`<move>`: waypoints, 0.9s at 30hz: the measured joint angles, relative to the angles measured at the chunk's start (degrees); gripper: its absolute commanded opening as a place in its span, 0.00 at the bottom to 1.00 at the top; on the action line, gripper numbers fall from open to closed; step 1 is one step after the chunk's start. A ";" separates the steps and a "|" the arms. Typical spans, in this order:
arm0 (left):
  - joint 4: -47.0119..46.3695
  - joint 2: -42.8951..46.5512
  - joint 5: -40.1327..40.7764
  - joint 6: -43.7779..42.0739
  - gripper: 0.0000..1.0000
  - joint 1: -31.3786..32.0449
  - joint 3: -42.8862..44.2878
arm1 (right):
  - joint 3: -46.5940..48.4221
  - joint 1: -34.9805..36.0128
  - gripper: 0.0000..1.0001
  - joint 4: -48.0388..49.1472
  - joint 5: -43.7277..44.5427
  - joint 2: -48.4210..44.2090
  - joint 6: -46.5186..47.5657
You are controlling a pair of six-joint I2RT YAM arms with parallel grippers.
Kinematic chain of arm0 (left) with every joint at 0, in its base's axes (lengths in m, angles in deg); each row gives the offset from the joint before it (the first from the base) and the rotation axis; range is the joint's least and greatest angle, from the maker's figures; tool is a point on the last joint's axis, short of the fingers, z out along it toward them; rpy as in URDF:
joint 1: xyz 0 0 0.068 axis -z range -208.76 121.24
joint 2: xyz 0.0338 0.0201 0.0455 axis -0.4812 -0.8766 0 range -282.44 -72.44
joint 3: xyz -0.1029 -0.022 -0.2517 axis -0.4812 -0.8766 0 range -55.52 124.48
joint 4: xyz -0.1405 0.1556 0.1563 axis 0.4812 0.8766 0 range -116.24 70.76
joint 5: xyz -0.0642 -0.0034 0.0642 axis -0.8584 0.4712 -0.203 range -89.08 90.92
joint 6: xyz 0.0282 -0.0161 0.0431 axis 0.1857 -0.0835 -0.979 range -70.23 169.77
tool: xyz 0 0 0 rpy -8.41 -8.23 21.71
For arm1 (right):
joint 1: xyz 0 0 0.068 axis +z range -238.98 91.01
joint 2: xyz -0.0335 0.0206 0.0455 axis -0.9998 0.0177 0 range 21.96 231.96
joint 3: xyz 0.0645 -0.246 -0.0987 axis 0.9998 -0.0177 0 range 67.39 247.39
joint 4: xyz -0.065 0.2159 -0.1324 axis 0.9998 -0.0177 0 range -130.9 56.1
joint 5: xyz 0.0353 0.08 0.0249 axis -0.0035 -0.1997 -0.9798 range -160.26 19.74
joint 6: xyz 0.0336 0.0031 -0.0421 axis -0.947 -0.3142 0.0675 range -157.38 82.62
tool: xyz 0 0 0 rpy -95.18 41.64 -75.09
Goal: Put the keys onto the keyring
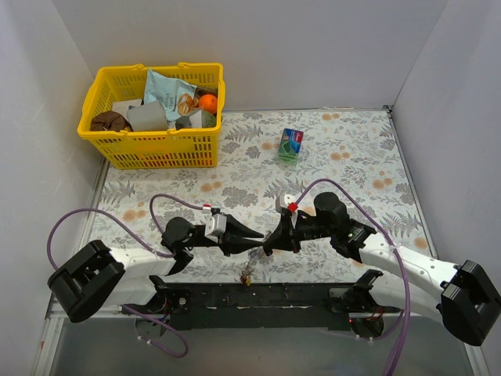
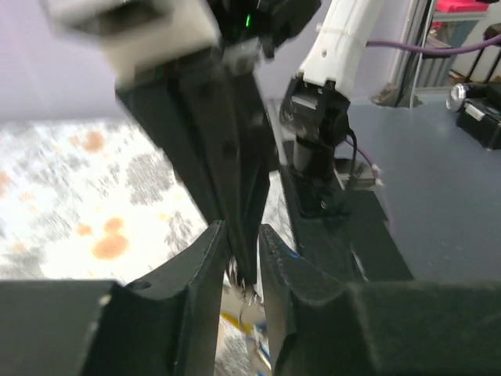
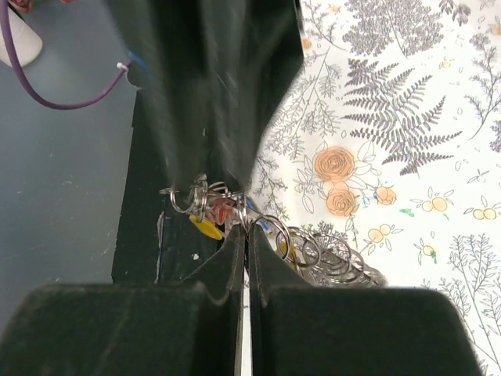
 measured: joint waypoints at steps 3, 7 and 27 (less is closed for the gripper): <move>0.11 4.48 -0.44 -3.13 0.42 0.07 0.66 | 0.79 0.02 0.01 -3.43 1.46 1.49 1.22; 6.25 10.05 -0.48 -7.96 0.47 0.07 2.38 | 1.75 0.02 0.01 -9.60 3.87 3.32 3.06; 29.66 -3.63 -9.05 -17.29 0.43 0.07 9.79 | 11.17 -0.02 0.01 -34.47 9.33 8.92 13.79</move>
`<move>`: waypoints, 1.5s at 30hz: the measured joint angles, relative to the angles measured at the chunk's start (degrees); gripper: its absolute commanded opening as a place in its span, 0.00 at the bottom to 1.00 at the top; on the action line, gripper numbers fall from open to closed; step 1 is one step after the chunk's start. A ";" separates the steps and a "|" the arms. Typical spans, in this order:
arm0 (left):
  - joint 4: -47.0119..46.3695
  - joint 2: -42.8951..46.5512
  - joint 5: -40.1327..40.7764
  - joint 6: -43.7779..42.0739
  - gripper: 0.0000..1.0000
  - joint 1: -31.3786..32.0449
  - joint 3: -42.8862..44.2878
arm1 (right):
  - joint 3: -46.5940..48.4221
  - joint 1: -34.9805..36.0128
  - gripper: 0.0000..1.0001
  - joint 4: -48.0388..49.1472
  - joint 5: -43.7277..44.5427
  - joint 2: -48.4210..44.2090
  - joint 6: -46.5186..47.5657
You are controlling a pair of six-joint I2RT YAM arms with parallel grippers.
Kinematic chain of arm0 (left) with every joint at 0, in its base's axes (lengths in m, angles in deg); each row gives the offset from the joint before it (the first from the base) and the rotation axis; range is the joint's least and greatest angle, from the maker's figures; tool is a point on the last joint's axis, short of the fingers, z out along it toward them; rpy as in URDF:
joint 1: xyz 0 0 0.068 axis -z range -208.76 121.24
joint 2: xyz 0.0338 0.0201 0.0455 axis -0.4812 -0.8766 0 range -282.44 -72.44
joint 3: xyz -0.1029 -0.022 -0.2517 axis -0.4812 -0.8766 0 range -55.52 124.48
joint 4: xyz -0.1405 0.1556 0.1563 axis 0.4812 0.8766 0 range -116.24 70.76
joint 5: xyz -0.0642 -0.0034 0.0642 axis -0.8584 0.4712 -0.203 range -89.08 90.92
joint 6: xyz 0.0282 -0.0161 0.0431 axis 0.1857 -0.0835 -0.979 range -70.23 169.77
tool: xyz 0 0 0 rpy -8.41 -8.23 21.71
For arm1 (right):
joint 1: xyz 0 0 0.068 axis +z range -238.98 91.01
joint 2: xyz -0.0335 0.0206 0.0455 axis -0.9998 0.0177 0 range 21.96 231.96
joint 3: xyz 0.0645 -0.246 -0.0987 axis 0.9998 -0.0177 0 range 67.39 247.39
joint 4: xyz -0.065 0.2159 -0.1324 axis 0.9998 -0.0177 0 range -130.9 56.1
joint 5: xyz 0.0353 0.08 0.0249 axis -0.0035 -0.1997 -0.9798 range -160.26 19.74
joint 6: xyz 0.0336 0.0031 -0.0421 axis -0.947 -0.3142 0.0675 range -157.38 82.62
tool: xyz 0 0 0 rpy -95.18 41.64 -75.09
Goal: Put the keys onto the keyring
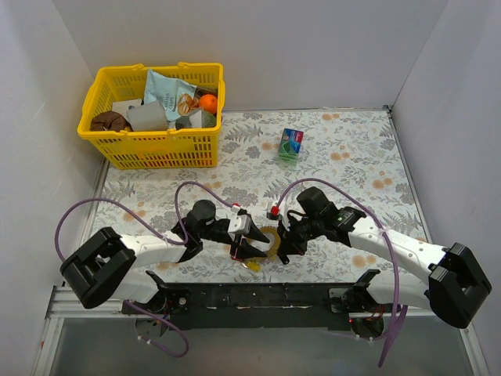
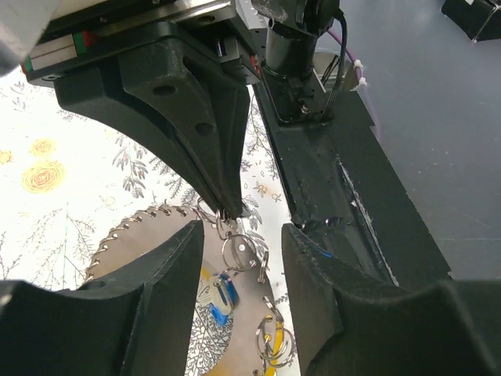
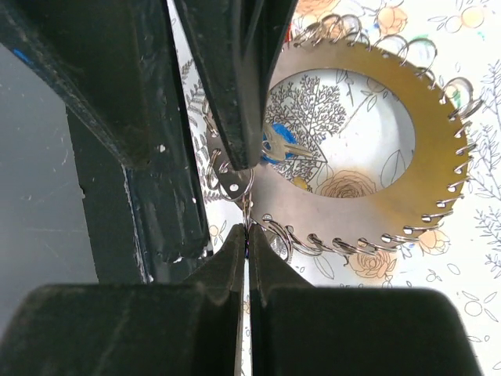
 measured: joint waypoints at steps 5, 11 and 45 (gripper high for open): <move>-6.27 -4.87 -0.50 2.80 0.42 0.00 0.04 | 0.00 0.00 0.01 -1.55 -0.24 0.87 0.94; -13.38 -10.21 -1.36 6.19 0.37 0.00 0.61 | 0.00 0.00 0.01 -1.55 -0.33 0.87 1.11; -25.16 -21.05 -2.14 12.57 0.23 1.31 2.69 | -0.02 0.00 0.01 -1.36 -0.31 -0.11 0.94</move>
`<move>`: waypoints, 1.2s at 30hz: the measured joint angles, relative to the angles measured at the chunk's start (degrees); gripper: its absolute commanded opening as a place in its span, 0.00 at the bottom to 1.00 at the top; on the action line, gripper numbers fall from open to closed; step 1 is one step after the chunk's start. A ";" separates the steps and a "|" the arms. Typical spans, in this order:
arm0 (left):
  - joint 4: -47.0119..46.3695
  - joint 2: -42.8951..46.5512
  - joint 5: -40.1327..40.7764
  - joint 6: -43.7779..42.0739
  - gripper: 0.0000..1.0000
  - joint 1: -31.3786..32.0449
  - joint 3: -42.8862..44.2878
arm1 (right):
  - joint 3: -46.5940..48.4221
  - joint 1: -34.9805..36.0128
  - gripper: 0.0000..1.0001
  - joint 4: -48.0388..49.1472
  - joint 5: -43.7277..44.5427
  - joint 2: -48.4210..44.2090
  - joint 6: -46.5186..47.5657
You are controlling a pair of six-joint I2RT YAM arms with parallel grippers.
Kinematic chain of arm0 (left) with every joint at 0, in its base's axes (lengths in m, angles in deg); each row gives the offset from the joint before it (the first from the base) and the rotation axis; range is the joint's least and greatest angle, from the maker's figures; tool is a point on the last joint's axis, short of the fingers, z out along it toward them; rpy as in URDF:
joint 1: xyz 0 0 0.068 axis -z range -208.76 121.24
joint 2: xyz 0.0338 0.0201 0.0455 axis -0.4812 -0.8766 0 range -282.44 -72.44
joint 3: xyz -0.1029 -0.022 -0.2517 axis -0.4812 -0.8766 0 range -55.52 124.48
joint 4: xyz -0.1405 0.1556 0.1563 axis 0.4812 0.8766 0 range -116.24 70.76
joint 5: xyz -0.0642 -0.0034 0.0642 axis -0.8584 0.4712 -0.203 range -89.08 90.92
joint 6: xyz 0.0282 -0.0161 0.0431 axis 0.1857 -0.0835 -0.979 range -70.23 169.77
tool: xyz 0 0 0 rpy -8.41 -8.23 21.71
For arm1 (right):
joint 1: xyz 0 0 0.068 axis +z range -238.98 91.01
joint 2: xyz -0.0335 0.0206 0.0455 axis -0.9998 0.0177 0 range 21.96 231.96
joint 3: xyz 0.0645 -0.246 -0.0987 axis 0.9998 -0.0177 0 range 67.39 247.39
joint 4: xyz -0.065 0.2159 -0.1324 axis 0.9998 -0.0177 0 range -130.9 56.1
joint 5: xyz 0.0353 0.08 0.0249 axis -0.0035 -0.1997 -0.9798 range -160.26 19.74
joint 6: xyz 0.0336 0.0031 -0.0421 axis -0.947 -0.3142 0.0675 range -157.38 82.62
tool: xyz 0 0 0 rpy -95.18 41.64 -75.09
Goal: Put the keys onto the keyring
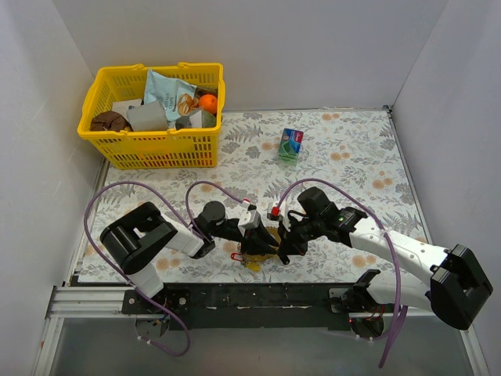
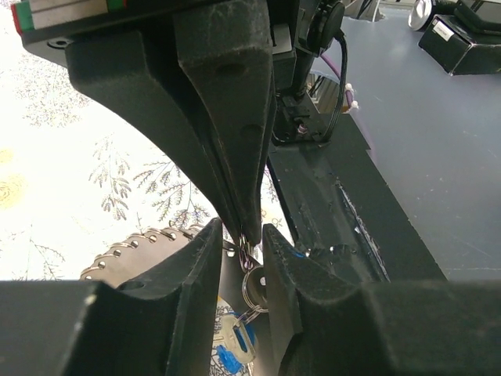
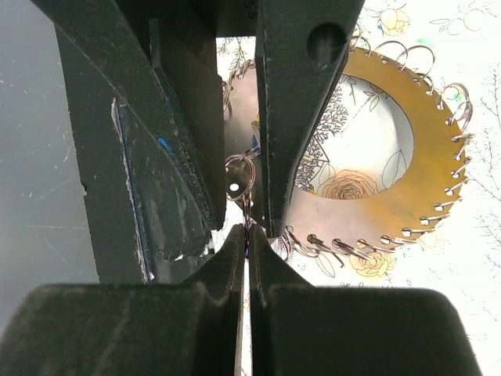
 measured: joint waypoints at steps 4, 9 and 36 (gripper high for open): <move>0.22 0.00 0.07 -0.24 0.05 0.20 0.07 | 0.00 0.00 0.01 0.00 -0.07 -0.04 -0.02; 0.92 -0.22 -0.39 -0.39 0.00 0.17 0.61 | 0.00 0.00 0.01 -0.15 -0.02 -0.04 -0.11; -8.20 1.11 13.31 11.93 0.00 0.33 -8.81 | -3.56 0.04 0.64 10.60 8.24 -17.38 -6.49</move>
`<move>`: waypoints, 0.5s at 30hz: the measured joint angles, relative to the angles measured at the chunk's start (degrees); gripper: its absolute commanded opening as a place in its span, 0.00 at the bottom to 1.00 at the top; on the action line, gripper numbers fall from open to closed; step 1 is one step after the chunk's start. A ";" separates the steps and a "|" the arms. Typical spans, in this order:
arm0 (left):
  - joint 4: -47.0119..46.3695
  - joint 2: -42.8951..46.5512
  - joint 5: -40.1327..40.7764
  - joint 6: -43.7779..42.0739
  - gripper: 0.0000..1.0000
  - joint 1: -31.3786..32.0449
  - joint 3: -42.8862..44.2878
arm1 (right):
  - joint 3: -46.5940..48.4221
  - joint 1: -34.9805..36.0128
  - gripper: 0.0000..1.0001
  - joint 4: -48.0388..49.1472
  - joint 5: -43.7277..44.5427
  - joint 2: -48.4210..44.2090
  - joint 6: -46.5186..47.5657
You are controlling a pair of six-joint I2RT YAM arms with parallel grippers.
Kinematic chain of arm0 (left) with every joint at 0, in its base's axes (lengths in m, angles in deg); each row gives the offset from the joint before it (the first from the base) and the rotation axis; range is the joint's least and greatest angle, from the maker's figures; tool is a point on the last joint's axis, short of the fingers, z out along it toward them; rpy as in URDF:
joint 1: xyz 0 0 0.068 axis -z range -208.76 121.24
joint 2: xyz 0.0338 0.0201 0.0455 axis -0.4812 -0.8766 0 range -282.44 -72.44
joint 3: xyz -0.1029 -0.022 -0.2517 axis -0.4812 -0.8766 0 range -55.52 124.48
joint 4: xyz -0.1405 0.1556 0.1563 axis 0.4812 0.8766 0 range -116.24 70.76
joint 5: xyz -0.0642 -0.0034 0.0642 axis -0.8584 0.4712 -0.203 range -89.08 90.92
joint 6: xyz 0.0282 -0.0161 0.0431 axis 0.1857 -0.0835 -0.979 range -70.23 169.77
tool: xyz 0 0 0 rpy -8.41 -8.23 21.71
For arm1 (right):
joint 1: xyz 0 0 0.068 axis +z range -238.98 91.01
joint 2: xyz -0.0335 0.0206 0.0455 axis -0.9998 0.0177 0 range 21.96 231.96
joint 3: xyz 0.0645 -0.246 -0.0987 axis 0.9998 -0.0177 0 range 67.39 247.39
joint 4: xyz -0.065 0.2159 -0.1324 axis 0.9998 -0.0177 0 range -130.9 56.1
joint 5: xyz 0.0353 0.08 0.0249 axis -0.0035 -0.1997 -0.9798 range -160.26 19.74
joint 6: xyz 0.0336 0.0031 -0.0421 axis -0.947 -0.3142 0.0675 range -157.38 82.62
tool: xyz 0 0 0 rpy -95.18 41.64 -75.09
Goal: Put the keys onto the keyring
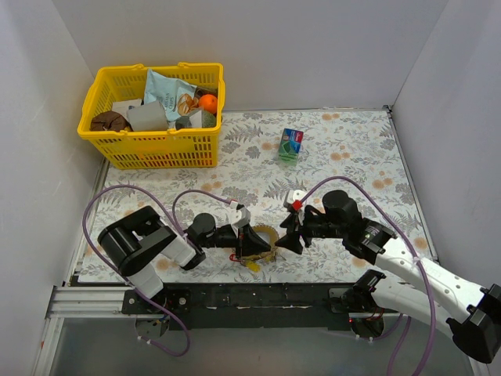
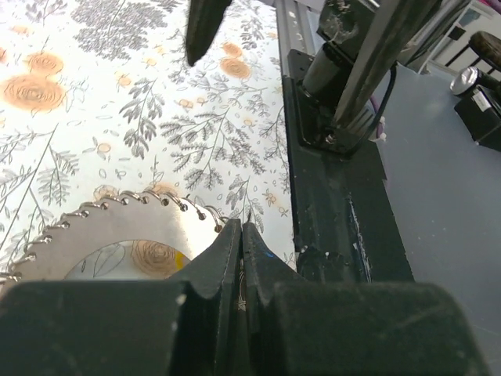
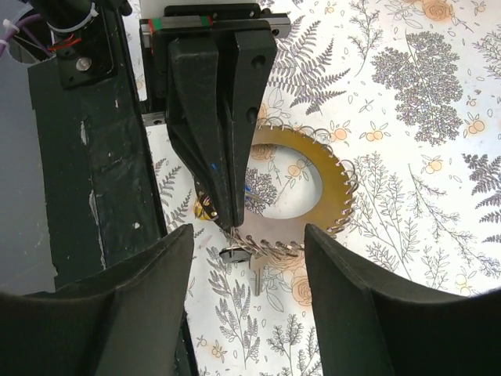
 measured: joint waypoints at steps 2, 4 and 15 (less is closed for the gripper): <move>0.00 -0.09 1.16 0.44 0.00 0.00 -0.72 | -0.70 0.00 0.61 0.90 0.09 -0.48 -0.92; 0.00 -0.07 1.95 0.52 0.00 0.00 -1.14 | -1.42 0.00 0.59 1.88 -0.04 -0.63 -1.46; -0.02 6.43 4.63 -0.09 0.00 0.04 -2.10 | -2.16 -0.02 0.56 6.05 -4.79 0.00 -3.43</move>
